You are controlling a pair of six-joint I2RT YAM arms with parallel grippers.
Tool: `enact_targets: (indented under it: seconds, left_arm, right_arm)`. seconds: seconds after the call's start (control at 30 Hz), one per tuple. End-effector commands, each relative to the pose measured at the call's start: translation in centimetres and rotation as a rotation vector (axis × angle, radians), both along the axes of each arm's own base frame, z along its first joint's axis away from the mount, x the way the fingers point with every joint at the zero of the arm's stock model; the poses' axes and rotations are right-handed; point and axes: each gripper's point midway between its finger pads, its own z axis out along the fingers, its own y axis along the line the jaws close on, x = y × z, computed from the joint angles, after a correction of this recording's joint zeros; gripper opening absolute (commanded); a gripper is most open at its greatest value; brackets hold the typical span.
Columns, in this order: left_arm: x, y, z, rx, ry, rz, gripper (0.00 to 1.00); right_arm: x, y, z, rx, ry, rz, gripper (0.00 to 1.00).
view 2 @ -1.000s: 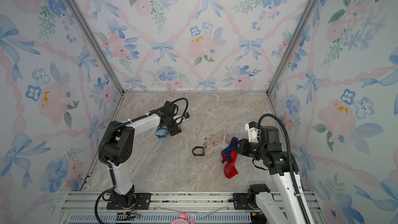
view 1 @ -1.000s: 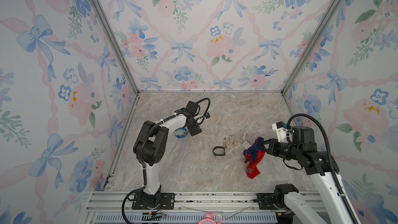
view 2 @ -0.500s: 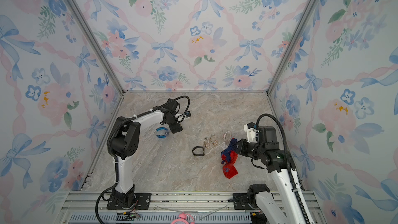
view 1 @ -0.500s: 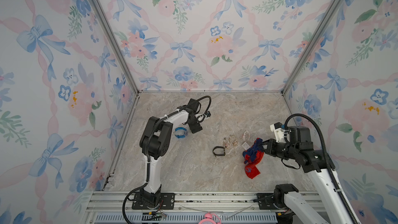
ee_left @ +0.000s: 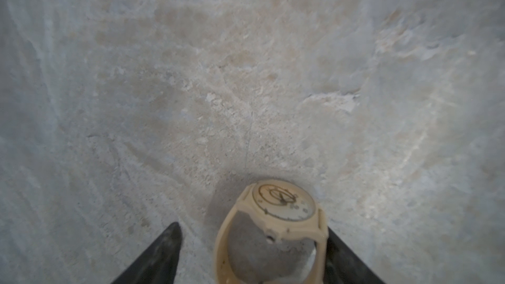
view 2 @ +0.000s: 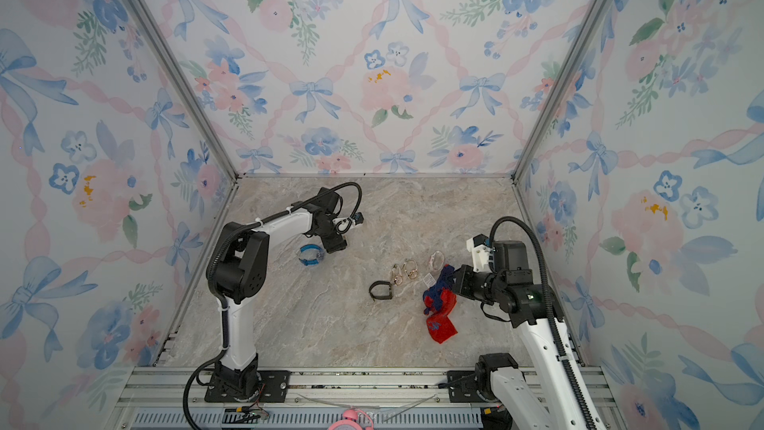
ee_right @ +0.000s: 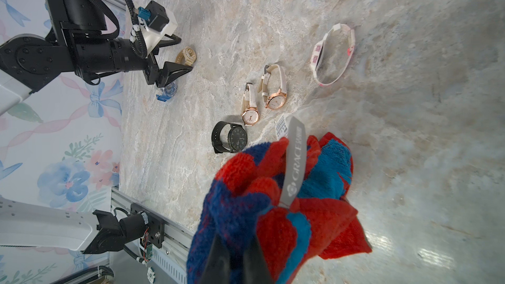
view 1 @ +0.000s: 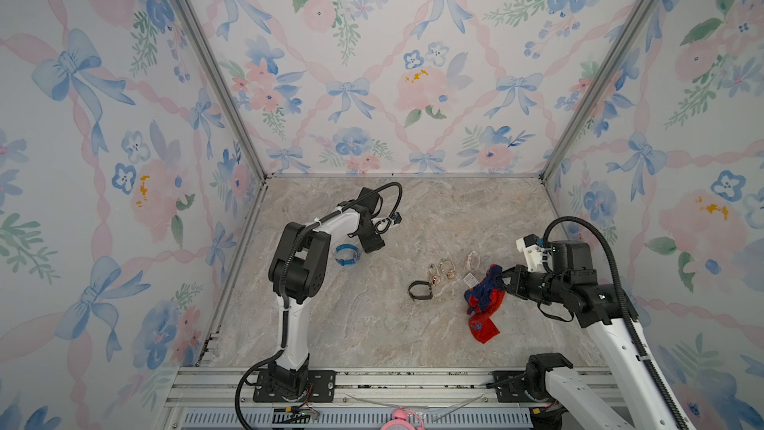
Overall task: Wipe the watch dial
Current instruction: Pick up the watch at the center of the board.
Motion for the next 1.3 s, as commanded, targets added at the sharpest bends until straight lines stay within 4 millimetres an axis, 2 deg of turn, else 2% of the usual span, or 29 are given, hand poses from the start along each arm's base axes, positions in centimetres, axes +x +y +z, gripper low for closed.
enact_targets:
  seconds: [0.0, 0.13, 0.27, 0.43, 0.53, 0.87, 1.0, 1.07, 1.27]
  left_arm:
    - [-2.3, 0.6, -2.1, 0.023, 0.123, -0.030, 0.63]
    - [-3.0, 0.9, -2.8, 0.035, 0.149, -0.024, 0.46]
    - [-2.8, 1.1, -3.0, 0.046, 0.148, -0.014, 0.42]
    - [-2.5, 1.0, -2.8, 0.040, 0.141, -0.012, 0.30]
    - [-2.4, 0.9, -2.8, 0.037, 0.142, -0.008, 0.28]
    - [-3.0, -0.4, -1.7, -0.055, 0.164, 0.004, 0.13]
    - [-3.3, -1.5, -0.4, -0.117, 0.162, -0.004, 0.07]
    - [-3.2, -1.9, 0.9, -0.154, 0.143, -0.003, 0.05]
    - [-4.1, -4.6, 6.9, -0.315, 0.036, -0.073, 0.00]
  right_arm:
    - [0.3, 0.1, -0.2, 0.013, -0.007, 0.007, 0.00]
    - [0.3, 0.1, -0.1, 0.011, -0.012, 0.009, 0.00]
    - [0.3, 0.0, -0.2, 0.008, -0.011, 0.006, 0.00]
    - [0.2, 0.0, -0.2, 0.008, -0.013, 0.004, 0.00]
    - [0.2, 0.0, -0.3, 0.008, -0.010, 0.002, 0.00]
    - [0.3, 0.0, -0.5, 0.013, -0.012, -0.005, 0.00]
    - [0.4, 0.0, -0.5, 0.020, -0.013, -0.013, 0.00]
    - [0.5, 0.0, -0.4, 0.022, -0.017, -0.015, 0.00]
    - [0.6, 0.7, 0.0, 0.035, -0.034, 0.000, 0.00]
